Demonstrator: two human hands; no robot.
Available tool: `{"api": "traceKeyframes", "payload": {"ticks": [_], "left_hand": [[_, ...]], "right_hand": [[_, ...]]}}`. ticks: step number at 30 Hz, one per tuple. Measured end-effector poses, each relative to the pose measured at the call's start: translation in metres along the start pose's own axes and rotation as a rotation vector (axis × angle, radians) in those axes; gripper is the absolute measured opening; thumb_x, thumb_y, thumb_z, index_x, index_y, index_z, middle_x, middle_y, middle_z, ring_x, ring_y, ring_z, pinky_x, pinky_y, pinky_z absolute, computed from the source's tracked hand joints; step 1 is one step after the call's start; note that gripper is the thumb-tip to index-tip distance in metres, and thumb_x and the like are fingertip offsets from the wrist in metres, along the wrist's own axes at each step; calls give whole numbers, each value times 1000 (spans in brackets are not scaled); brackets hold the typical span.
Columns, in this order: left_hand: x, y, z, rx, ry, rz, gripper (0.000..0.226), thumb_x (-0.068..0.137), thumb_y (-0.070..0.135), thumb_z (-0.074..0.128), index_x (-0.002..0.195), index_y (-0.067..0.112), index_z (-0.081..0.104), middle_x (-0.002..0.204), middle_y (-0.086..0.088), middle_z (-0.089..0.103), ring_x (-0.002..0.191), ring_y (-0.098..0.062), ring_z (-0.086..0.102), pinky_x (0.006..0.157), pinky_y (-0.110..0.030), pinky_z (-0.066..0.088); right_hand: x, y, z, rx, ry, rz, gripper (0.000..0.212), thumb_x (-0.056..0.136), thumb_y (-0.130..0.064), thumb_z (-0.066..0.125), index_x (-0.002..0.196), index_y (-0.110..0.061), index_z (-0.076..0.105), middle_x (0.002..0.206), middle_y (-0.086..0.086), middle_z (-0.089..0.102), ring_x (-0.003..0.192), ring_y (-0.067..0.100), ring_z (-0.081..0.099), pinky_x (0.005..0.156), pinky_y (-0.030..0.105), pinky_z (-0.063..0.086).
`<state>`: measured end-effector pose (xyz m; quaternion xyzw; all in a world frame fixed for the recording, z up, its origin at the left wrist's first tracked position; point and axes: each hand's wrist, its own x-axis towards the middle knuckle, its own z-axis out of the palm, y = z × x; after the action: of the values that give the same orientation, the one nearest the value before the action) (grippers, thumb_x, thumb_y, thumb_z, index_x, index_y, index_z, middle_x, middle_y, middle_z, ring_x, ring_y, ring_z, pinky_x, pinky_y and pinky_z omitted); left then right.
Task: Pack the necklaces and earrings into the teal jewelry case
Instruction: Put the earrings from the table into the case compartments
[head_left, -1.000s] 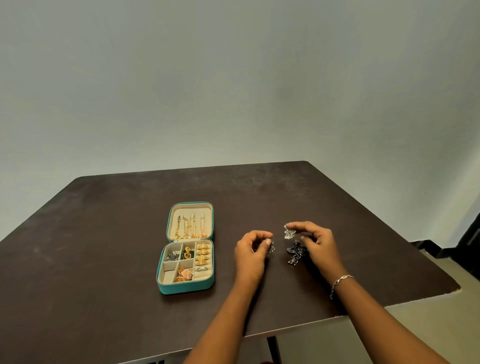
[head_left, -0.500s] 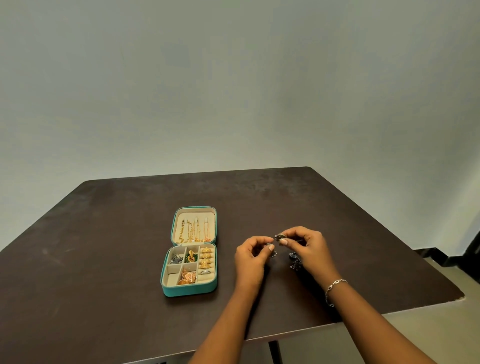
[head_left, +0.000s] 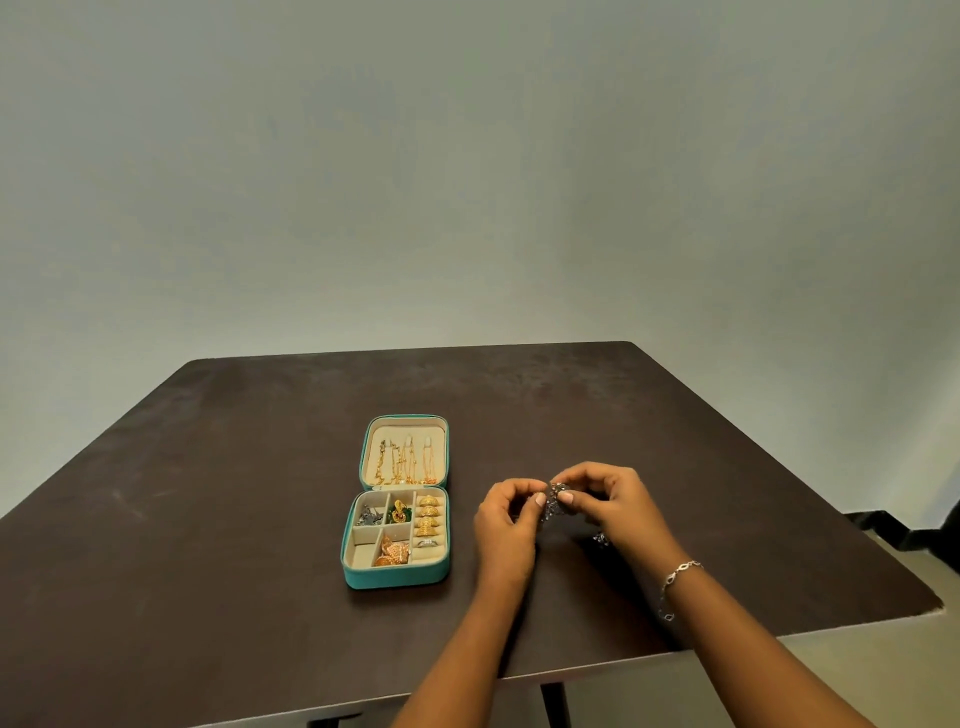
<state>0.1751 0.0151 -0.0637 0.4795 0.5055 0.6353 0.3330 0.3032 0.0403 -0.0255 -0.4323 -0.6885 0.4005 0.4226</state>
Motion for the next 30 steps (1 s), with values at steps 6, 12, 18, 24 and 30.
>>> {"api": "traceKeyframes", "payload": {"ticks": [6, 12, 18, 24, 30], "left_hand": [[-15, 12, -14, 96, 39, 86, 36, 82, -2, 59, 81, 34, 60, 91, -1, 62, 86, -5, 58, 71, -17, 49], [-19, 38, -37, 116, 45, 194, 31, 85, 0, 56, 87, 31, 61, 91, 4, 64, 85, -6, 60, 75, -27, 53], [-11, 55, -78, 59, 221, 242, 28, 84, -3, 58, 88, 23, 65, 91, 5, 67, 87, -7, 62, 75, -24, 51], [-12, 42, -131, 53, 426, 157, 20, 87, -2, 55, 95, 14, 64, 91, 0, 66, 85, -10, 64, 64, -15, 53], [-19, 22, -159, 163, 513, 79, 20, 86, 0, 57, 91, 18, 64, 85, 6, 64, 81, -14, 62, 66, -27, 53]], "right_hand": [[-1, -6, 4, 32, -26, 52, 22, 79, 5, 63, 78, -16, 67, 69, 2, 66, 60, 5, 60, 53, 15, 45], [-3, -23, 19, 35, -87, 7, 16, 80, 4, 62, 84, -10, 68, 74, 9, 67, 63, 6, 62, 55, 14, 47], [-1, -44, 50, 1, -135, -25, 17, 81, 1, 62, 81, -15, 68, 76, 6, 69, 69, 11, 64, 60, 17, 50], [2, -60, 98, -72, -202, -57, 14, 78, -3, 67, 82, -16, 68, 82, -1, 69, 81, 9, 65, 70, 19, 52], [8, -73, 139, -229, -227, -126, 9, 77, -7, 69, 84, -12, 71, 78, -10, 65, 73, -5, 58, 66, 4, 44]]}}
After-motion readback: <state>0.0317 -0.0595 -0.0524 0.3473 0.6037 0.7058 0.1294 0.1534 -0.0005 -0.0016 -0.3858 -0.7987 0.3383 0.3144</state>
